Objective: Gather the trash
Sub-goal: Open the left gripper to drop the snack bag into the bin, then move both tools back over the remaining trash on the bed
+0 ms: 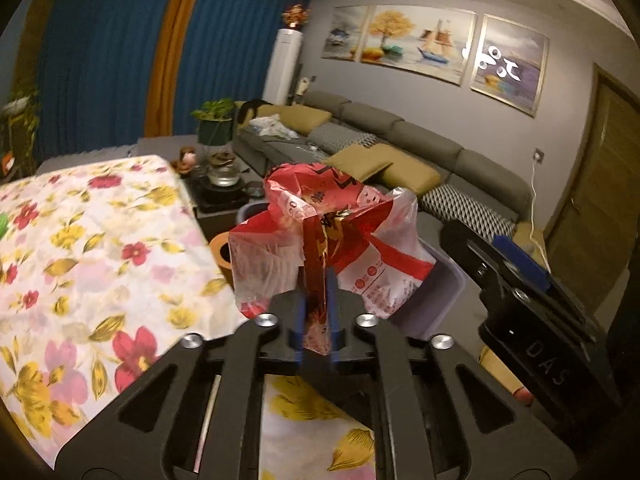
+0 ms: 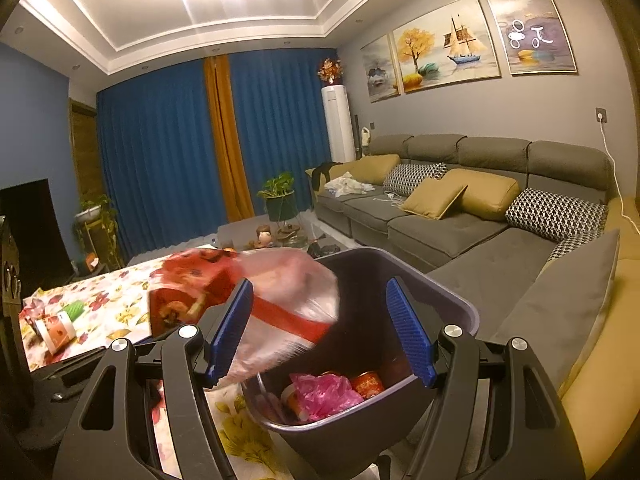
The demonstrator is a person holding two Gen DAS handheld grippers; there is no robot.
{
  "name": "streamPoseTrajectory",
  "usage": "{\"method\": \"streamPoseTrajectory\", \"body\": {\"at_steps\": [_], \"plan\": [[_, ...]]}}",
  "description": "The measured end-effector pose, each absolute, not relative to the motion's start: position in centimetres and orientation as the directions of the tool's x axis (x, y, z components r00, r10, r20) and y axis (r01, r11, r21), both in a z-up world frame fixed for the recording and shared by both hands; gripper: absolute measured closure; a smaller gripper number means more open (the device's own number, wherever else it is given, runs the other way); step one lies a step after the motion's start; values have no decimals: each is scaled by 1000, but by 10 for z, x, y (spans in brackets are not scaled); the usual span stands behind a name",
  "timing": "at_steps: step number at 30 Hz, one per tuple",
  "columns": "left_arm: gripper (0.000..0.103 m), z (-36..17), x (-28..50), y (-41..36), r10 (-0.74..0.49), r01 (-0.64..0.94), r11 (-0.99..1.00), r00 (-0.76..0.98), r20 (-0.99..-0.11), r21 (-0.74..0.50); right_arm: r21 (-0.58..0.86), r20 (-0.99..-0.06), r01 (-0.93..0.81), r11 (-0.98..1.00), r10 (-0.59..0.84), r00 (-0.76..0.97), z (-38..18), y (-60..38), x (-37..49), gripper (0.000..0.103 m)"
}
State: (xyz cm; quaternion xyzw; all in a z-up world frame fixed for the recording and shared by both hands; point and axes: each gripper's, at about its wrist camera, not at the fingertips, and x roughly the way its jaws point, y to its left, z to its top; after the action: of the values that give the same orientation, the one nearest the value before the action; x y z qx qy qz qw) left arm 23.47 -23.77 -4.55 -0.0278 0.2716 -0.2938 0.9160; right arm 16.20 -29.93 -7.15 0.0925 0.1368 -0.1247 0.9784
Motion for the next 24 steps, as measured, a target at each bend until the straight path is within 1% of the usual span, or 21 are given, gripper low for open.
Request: {"method": "streamPoseTrajectory", "body": {"at_steps": [2, 4, 6, 8, 11, 17, 20, 24], "plan": [[67, -50, 238, -237, -544, 516, 831, 676, -497, -208, 145, -293, 269, 952, -219, 931, -71, -299, 162, 35], [58, -53, 241, -231, -533, 493, 841, 683, -499, -223, 143, -290, 270, 952, -221, 931, -71, -299, 161, 35], [52, -53, 241, -224, -530, 479, 845, 690, -493, -237, 143, -291, 270, 952, -221, 931, -71, -299, 161, 35], [42, -51, 241, -216, -524, 465, 850, 703, -480, -248, 144, -294, 267, 953, -217, 931, -70, -298, 162, 35], [39, -48, 240, -204, -514, 445, 858, 719, -468, -258, 142, -293, 262, 955, -212, 932, -69, -297, 162, 35], [39, -43, 233, -180, -472, 397, 881, 754, -457, -256, 128, -287, 246, 961, -202, 937, -65, -291, 161, 35], [39, -42, 230, -164, -431, 359, 902, 774, -464, -239, 119, -285, 228, 966, -186, 940, -61, -283, 162, 35], [39, -39, 222, -135, -346, 290, 938, 813, -469, -188, 103, -280, 204, 973, -169, 945, -57, -272, 162, 35]]}}
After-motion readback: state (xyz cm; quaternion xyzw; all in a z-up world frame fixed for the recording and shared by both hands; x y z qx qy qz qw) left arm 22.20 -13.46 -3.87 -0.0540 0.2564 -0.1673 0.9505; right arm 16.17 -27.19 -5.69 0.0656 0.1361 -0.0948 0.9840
